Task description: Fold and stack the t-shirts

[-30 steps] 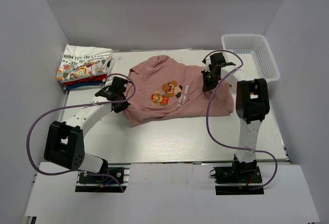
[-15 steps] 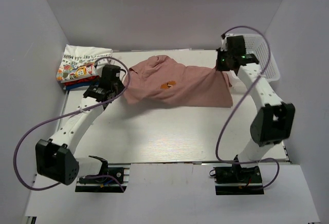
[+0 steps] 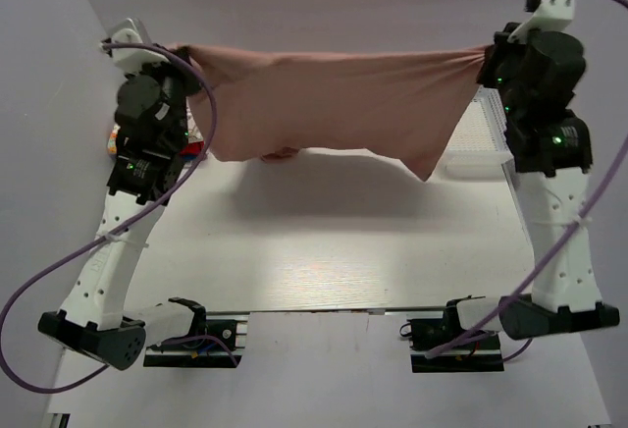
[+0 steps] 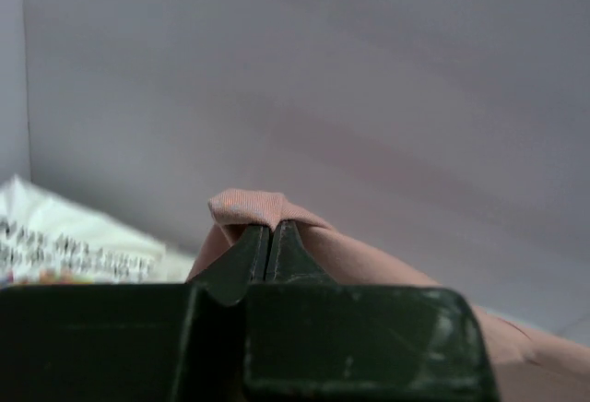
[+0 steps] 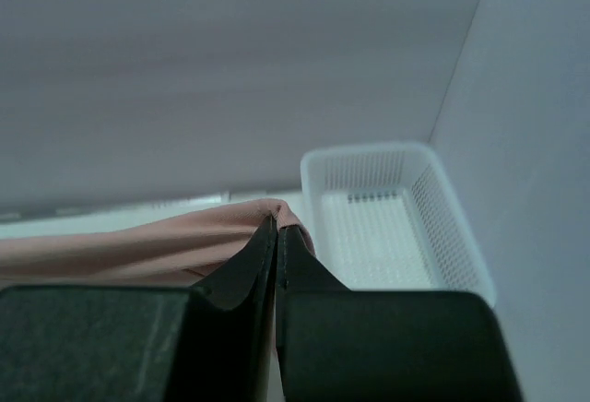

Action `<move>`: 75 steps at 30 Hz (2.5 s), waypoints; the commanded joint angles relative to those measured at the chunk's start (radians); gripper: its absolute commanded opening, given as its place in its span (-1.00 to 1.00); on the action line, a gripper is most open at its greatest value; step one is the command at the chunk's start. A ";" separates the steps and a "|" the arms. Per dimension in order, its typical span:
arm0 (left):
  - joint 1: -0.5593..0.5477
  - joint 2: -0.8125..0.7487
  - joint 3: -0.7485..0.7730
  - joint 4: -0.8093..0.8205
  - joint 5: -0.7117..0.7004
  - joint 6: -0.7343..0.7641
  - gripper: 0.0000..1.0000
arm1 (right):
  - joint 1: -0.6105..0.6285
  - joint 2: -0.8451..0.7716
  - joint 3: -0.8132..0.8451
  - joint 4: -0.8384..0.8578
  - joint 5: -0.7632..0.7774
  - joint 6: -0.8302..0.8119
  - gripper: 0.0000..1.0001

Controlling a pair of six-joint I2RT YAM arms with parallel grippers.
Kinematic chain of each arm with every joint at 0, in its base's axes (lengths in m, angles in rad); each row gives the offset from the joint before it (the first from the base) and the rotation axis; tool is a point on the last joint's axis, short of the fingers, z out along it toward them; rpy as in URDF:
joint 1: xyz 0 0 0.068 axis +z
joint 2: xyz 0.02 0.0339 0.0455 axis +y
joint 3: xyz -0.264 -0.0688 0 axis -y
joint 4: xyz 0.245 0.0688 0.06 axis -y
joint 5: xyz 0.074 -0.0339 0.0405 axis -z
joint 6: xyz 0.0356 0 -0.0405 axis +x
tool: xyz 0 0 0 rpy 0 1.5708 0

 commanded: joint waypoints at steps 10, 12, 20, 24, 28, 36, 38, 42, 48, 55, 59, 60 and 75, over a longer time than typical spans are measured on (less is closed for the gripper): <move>-0.005 -0.013 0.524 0.083 0.021 0.345 -1.00 | 0.000 -0.235 0.237 0.083 -0.100 -0.185 -1.00; -0.005 -0.013 0.601 0.071 0.046 0.377 -1.00 | -0.002 -0.257 0.262 0.081 -0.128 -0.188 -1.00; -0.005 0.057 0.708 0.106 0.087 0.433 -1.00 | 0.001 -0.245 0.270 0.150 -0.074 -0.192 -1.00; -0.005 0.163 0.675 0.097 -0.006 0.450 -1.00 | 0.001 -0.151 0.221 0.138 -0.062 -0.165 -1.00; 0.009 0.310 0.562 0.026 -0.174 0.480 -1.00 | -0.005 -0.015 0.091 0.107 -0.012 -0.116 -1.00; 0.072 0.548 0.120 -0.043 -0.034 0.278 -0.37 | -0.022 0.172 -0.394 0.269 -0.188 0.025 -1.00; 0.095 0.637 0.096 -0.072 -0.008 0.220 -0.07 | -0.025 0.250 -0.485 0.299 -0.194 0.038 -1.00; 0.104 0.740 0.119 -0.179 0.040 0.187 0.49 | -0.022 0.447 -0.413 0.246 -0.235 -0.028 0.35; 0.104 0.693 0.097 -0.170 0.075 0.187 0.90 | -0.009 0.467 -0.336 0.129 -0.232 -0.060 0.81; 0.095 0.542 -0.051 -0.261 0.075 0.121 1.00 | 0.050 0.268 -0.525 0.149 -0.378 0.008 0.81; 0.104 0.479 -0.126 -0.336 0.090 0.036 1.00 | 0.130 0.254 -0.609 0.110 -0.398 0.055 0.81; 0.104 0.479 -0.138 -0.336 0.107 0.022 1.00 | 0.144 0.257 -0.623 0.101 -0.393 0.074 0.81; 0.086 0.726 -0.128 -0.330 0.202 -0.028 1.00 | 0.212 0.586 -0.531 -0.006 -0.165 0.223 0.81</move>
